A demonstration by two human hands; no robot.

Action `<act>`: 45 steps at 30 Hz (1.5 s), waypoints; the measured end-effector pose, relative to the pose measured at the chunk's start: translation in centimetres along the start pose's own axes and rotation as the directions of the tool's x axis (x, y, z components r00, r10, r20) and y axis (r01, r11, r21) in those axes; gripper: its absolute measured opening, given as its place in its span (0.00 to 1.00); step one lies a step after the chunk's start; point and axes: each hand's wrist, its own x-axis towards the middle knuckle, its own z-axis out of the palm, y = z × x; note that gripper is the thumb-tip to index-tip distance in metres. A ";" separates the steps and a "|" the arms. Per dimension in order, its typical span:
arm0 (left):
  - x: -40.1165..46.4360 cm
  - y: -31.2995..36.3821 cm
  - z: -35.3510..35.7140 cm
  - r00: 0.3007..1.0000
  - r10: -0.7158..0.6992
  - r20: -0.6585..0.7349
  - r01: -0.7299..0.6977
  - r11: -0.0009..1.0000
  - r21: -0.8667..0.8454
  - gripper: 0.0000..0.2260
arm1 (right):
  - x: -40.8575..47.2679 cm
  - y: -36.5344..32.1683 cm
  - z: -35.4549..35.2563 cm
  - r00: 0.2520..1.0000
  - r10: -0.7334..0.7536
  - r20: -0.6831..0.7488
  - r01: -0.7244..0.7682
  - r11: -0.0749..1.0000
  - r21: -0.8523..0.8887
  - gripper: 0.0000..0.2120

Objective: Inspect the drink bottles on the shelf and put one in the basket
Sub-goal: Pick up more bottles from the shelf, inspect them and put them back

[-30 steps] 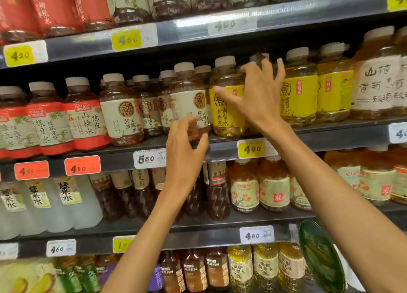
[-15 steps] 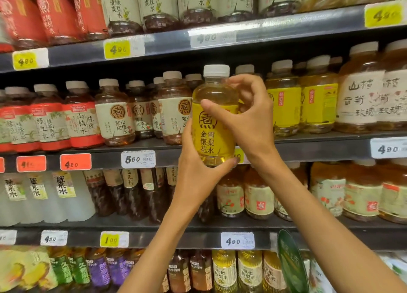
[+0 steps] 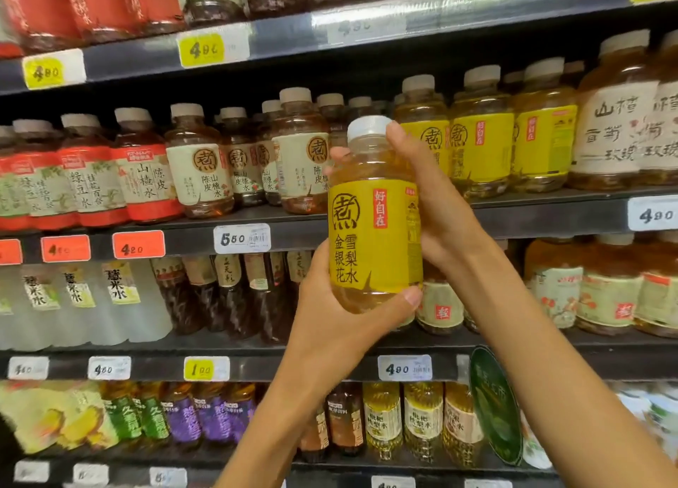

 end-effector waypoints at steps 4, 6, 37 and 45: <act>-0.8 -0.1 -0.5 0.999 -0.007 0.049 0.006 1.000 0.027 0.30 | -0.9 -0.6 0.5 0.994 -0.110 0.006 0.111 0.989 -0.102 0.13; -1.0 -0.2 -0.7 0.999 -0.026 0.047 0.025 0.999 0.031 0.36 | -1.5 -0.9 1.1 0.982 -0.184 -0.037 0.171 0.960 -0.223 0.12; -1.6 -1.8 -2.2 0.955 -0.185 0.231 0.215 0.970 -0.115 0.32 | -2.1 0.4 2.7 0.991 0.035 -0.131 -0.079 0.936 -0.342 0.14; -2.3 -1.0 -3.4 0.895 -0.120 0.430 0.300 0.874 -0.381 0.22 | -2.1 0.1 2.2 0.983 0.182 0.012 -0.181 0.982 -0.051 0.23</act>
